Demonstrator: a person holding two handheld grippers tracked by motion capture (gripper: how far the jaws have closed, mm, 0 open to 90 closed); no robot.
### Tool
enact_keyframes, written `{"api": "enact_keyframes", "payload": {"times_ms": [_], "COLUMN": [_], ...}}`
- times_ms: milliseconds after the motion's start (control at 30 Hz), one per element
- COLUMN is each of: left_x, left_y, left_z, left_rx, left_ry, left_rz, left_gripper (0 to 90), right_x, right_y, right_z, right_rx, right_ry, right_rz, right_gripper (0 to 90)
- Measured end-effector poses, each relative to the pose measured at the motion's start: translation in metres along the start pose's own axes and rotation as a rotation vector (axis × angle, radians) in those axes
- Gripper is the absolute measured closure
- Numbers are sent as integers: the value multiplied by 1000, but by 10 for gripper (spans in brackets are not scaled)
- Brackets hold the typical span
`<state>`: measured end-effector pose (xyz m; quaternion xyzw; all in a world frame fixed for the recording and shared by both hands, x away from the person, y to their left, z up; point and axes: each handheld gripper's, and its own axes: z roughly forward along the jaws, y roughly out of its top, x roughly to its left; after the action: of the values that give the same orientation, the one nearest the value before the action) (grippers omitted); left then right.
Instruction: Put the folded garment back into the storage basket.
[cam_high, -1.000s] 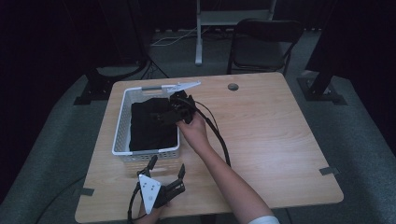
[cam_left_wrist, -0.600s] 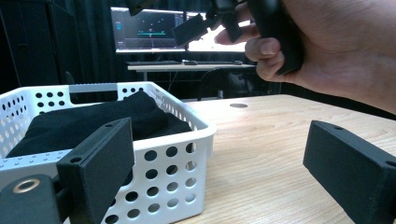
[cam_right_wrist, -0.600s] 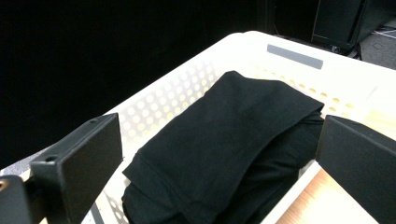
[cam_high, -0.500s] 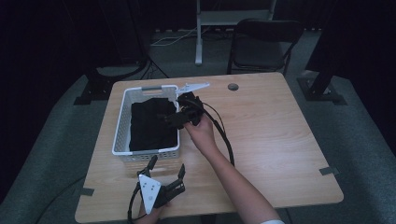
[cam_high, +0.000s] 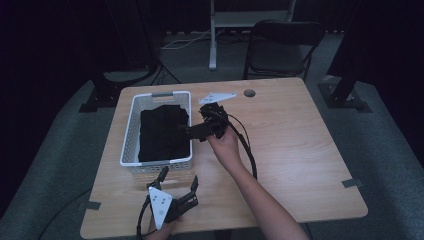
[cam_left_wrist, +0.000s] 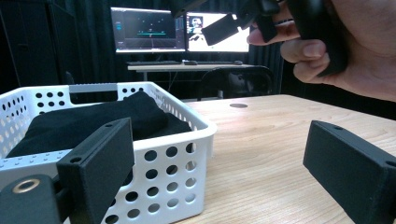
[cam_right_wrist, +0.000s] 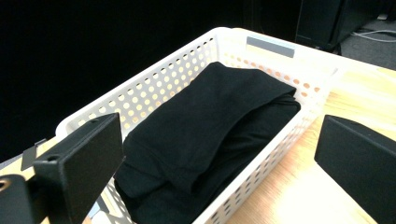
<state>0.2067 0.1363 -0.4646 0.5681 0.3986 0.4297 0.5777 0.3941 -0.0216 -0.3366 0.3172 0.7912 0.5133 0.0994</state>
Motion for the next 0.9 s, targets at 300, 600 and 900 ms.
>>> {"api": "enact_keyframes", "payload": {"times_ms": [300,600,900], "left_x": [0,0,0], "left_y": [0,0,0], "left_z": [0,0,0], "left_rx": [-2,-1,-1], "left_ry": [0,-1,0], "left_rz": [-2,-2,-3], "left_gripper": [102,102,102], "right_x": [-2,-2,-8], "right_y": [-7,-15,-22], "right_z": [-15,-32,-50], "right_rx": [12,1,-16], "right_ry": [-29,-48,-79], "right_rz": [-6,-13,3], "right_gripper": [14,14,13]}}
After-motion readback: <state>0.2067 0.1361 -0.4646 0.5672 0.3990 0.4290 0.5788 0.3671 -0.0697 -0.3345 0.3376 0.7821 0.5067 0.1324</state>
